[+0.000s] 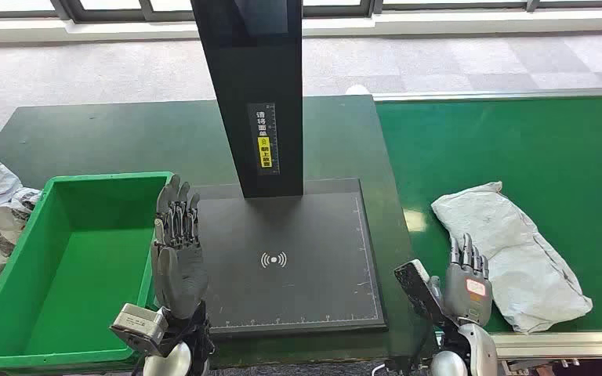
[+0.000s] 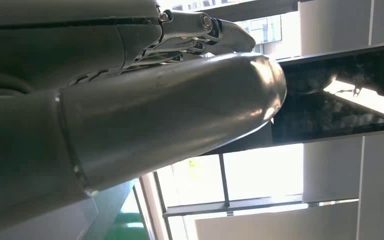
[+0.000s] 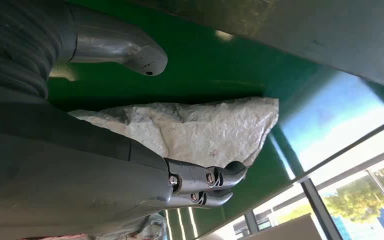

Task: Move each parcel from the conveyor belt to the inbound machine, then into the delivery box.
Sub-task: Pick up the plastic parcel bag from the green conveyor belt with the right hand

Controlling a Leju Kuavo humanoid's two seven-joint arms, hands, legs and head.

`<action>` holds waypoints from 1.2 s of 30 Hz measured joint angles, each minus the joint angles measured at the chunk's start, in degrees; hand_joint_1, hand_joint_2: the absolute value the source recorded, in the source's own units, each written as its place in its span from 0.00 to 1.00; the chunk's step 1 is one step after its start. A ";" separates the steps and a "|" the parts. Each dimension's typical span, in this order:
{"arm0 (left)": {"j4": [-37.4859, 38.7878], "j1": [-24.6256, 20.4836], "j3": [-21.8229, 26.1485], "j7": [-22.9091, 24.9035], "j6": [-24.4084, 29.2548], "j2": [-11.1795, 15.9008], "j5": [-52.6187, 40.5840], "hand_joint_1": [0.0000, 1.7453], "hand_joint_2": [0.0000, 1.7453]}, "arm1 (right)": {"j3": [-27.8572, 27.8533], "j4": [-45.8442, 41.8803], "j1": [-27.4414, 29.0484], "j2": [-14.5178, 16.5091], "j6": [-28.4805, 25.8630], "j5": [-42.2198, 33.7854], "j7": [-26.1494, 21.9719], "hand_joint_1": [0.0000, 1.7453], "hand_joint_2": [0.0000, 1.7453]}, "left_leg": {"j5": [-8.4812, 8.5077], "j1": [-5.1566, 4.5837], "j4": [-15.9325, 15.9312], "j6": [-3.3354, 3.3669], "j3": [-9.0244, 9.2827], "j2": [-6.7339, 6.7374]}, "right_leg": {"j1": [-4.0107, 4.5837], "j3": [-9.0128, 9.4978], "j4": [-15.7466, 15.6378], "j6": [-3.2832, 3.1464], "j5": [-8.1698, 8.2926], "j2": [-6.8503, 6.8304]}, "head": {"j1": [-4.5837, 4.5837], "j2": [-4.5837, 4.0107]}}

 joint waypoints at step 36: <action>2.14 -1.57 0.25 1.10 -1.66 0.00 -3.40 0.00 0.00 | -21.25 32.39 -17.37 -6.86 -3.33 16.45 14.34 0.76 1.00 | -0.04 -0.03 0.10 0.11 0.06 -0.11 | -0.02 0.10 -0.04 0.09 0.00 -0.09 | 0.00 0.00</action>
